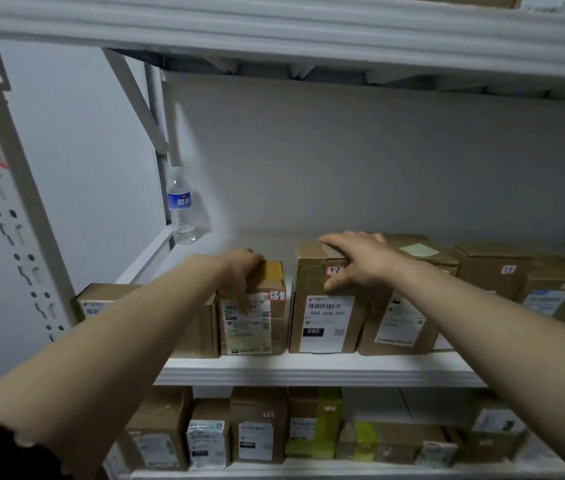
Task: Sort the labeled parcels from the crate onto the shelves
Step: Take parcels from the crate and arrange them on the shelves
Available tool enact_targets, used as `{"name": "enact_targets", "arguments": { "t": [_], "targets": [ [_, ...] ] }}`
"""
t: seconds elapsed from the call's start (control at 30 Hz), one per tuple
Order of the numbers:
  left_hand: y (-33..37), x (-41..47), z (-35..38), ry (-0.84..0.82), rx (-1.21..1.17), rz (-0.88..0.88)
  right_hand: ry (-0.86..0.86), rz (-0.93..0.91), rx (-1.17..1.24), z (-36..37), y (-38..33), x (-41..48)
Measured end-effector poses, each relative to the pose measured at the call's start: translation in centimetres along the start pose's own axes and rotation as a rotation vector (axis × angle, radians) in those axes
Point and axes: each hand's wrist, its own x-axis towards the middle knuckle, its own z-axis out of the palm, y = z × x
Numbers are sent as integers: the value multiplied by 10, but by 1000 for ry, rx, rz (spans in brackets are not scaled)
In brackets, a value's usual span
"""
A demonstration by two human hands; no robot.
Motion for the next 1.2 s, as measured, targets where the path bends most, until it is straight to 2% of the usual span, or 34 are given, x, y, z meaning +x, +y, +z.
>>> {"name": "enact_targets", "arguments": {
  "t": [0.3, 0.4, 0.53, 0.73, 0.8, 0.93, 1.0, 1.1, 1.2],
  "targets": [
    [0, -2, 2, -5, -13, 33, -42, 12, -5, -2, -10, 5],
    [10, -5, -4, -9, -34, 50, -61, 35, 74, -9, -9, -2],
    [29, -13, -21, 49, -191, 94, -63, 42, 170, -14, 0, -13],
    [76, -28, -50, 263, -406, 216, -49, 81, 407, -24, 50, -31],
    [100, -34, -52, 362, -409, 269, 26, 63, 508, -28, 69, -40],
    [147, -46, -30, 741, -459, 448, 457, -47, 720, -10, 91, -66],
    [165, -52, -4, 829, -456, 491, 581, -118, 711, 15, 91, -82],
    [175, -60, 46, 788, -335, 492, 545, -309, 605, 63, 84, -110],
    [163, -72, 106, 592, -170, 422, 364, -431, 557, 112, 76, -135]
  ]
}}
